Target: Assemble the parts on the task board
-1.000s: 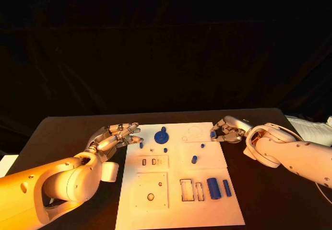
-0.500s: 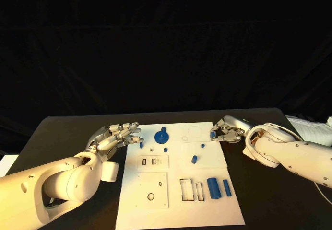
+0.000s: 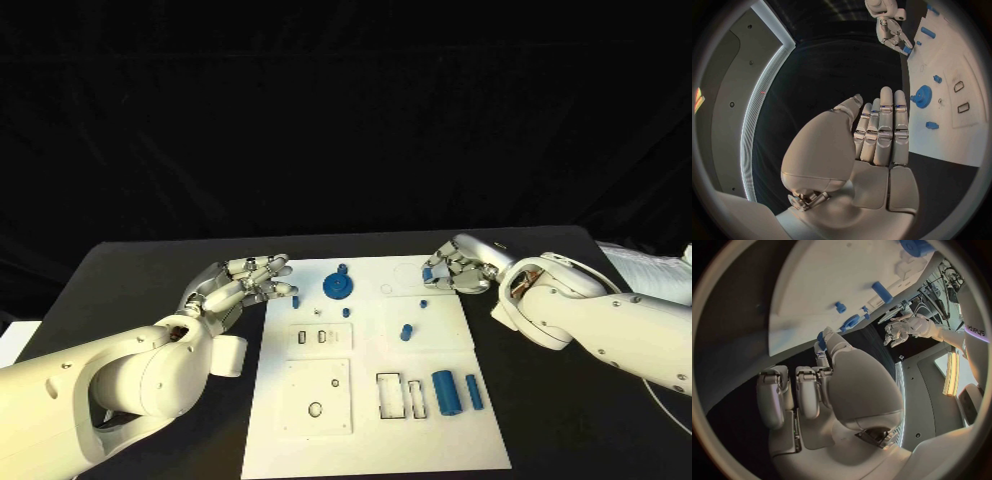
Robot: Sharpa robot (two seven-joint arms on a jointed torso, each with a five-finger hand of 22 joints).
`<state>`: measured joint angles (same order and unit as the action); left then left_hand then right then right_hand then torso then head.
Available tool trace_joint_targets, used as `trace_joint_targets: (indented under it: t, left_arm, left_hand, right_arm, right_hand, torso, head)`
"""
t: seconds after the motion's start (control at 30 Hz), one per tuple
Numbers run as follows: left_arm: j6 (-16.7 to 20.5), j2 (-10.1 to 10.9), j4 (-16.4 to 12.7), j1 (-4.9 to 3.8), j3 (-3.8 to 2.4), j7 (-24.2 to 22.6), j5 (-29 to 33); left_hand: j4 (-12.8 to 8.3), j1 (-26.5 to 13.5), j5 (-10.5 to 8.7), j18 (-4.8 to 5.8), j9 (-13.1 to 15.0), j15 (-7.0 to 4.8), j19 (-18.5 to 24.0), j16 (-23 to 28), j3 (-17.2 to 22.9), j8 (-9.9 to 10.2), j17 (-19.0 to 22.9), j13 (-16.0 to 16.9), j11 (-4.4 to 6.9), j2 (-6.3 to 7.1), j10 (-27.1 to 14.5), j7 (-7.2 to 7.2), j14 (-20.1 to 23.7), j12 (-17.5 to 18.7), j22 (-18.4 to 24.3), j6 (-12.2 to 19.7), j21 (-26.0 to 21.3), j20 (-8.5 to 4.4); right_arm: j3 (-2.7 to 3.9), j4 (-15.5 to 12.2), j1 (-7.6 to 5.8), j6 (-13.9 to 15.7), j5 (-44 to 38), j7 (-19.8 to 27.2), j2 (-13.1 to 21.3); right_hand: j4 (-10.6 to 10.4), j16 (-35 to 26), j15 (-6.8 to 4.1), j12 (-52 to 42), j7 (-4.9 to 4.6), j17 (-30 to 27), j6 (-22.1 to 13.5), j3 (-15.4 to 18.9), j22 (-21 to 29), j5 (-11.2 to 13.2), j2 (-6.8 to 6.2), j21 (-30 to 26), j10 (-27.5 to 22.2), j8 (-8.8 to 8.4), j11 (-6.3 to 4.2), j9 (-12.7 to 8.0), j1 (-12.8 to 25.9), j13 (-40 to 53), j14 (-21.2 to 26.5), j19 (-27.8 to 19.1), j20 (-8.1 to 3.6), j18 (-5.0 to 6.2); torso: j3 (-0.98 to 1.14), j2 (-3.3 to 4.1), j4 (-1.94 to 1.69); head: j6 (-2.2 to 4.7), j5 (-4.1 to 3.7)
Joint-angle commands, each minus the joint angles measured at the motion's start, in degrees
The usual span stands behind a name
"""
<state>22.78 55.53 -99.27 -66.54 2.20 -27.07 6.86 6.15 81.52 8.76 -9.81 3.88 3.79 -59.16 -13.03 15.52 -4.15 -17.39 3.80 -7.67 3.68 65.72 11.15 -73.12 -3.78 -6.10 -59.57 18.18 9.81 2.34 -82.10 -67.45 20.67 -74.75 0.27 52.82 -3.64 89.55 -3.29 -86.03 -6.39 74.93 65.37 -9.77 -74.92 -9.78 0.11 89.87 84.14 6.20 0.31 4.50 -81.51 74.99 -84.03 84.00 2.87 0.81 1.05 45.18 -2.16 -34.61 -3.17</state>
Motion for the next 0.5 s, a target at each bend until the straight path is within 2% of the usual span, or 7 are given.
trace_joint_targets:
  t: [0.03, 0.1, 0.27, 0.5]
  left_arm:
    - [-1.0, -0.2, 0.2, -0.02, -0.03, -0.5, -0.3]
    - [-1.1, -0.4, 0.4, -0.01, -0.03, -0.6, -0.3]
    - [-1.1, -0.7, 0.9, 0.04, -0.02, -0.6, -0.2]
    - [-1.2, -1.0, 1.7, 0.07, -0.02, -0.7, 0.1]
  left_hand:
    - [0.0, 0.5, -0.07, -0.68, 0.0, -0.09, 0.1, 0.2, 0.3, 0.2, -0.1, -0.1, 0.05, -0.05, -0.4, 0.19, 0.4, 0.2, 0.1, -0.2, -0.2, 0.25]
    - [0.0, 0.5, -0.07, -0.68, 0.0, -0.09, 0.1, 0.2, 0.3, 0.2, -0.1, -0.1, 0.05, -0.05, -0.4, 0.19, 0.4, 0.2, 0.1, -0.2, -0.2, 0.25]
    - [0.0, 0.5, -0.07, -0.68, 0.0, -0.09, 0.1, 0.2, 0.3, 0.2, -0.1, -0.1, 0.05, -0.05, -0.4, 0.19, 0.4, 0.2, 0.1, -0.2, -0.2, 0.25]
    - [0.0, 0.5, -0.07, -0.68, 0.0, -0.09, 0.1, 0.2, 0.3, 0.2, -0.1, -0.1, 0.05, -0.05, -0.4, 0.19, 0.4, 0.2, 0.1, -0.2, -0.2, 0.25]
  right_arm:
    - [0.05, -1.8, -0.43, 1.1, -2.2, -4.6, -0.7]
    - [0.06, -3.3, -0.68, 1.1, -3.6, -6.3, -1.7]
    - [-0.05, -5.5, -0.65, 0.8, -9.2, -8.8, -4.5]
    - [-0.59, -7.1, 0.71, 0.2, -14.3, -10.8, -8.6]
  right_hand:
    - [-0.5, 0.4, -0.44, -0.1, 2.01, 14.9, 3.0, -0.1, -15.1, -0.4, 0.4, 0.1, 4.6, 0.33, -0.42, 1.0, 1.0, 13.3, -5.9, 6.0, -0.25, -0.81]
    - [-0.7, 0.4, -0.46, -0.1, 2.04, 15.0, 3.0, -0.1, -15.1, -0.6, 0.36, 0.1, 4.6, 0.28, -0.44, 1.0, 1.5, 13.3, -5.9, 6.0, -0.27, -0.81]
    - [-0.9, 0.4, -0.48, 0.0, 2.04, 15.1, 3.0, -0.2, -15.1, -0.6, 0.45, 0.1, 4.6, 0.22, -0.45, 1.0, 1.9, 13.3, -6.0, 6.0, -0.29, -0.81]
    - [-1.1, 0.4, -0.49, 0.0, 2.06, 15.1, 3.0, -0.3, -15.1, -0.6, 0.56, 0.1, 4.6, 0.18, -0.46, 1.1, 2.1, 13.3, -6.0, 6.0, -0.3, -0.81]
  torso:
    - [-0.07, -0.14, 0.01]
    - [-0.22, -0.32, -0.08]
    - [-0.35, -0.61, -0.28]
    - [-0.7, -0.93, -0.3]
  head:
    - [-0.04, 0.02]
    - [-0.35, 0.09]
    - [-0.83, 0.5]
    - [-1.68, 1.3]
